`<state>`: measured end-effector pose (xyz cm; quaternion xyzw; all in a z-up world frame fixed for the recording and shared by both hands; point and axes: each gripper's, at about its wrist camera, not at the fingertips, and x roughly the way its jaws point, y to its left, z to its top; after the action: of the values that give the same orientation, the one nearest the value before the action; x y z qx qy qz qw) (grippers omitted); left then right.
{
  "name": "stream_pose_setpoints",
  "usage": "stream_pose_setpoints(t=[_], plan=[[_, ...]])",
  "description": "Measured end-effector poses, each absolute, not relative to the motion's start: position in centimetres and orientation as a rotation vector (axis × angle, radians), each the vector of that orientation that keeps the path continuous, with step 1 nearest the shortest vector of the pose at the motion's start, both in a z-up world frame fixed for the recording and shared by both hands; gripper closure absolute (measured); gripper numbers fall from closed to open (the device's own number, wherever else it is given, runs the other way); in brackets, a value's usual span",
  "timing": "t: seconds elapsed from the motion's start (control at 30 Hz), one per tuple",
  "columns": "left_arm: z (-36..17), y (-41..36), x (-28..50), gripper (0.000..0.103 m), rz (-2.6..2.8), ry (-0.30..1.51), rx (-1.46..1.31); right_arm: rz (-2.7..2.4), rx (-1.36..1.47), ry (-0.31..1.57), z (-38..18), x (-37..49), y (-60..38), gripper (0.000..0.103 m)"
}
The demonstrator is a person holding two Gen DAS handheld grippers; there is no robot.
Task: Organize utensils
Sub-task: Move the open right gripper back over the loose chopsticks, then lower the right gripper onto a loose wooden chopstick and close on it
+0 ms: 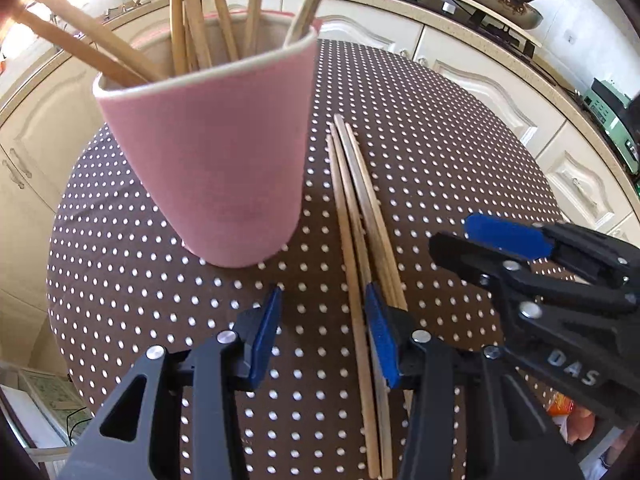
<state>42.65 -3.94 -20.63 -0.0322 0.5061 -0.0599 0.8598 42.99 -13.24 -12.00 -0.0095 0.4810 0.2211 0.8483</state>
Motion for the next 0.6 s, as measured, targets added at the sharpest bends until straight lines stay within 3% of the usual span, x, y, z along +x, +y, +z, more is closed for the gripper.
stream_pose_setpoints(t=[0.6], plan=[[-20.6,-4.0,41.8,0.06,-0.158,1.029,-0.032,0.42,-0.104,1.094,-13.9,47.2,-8.6,0.072]])
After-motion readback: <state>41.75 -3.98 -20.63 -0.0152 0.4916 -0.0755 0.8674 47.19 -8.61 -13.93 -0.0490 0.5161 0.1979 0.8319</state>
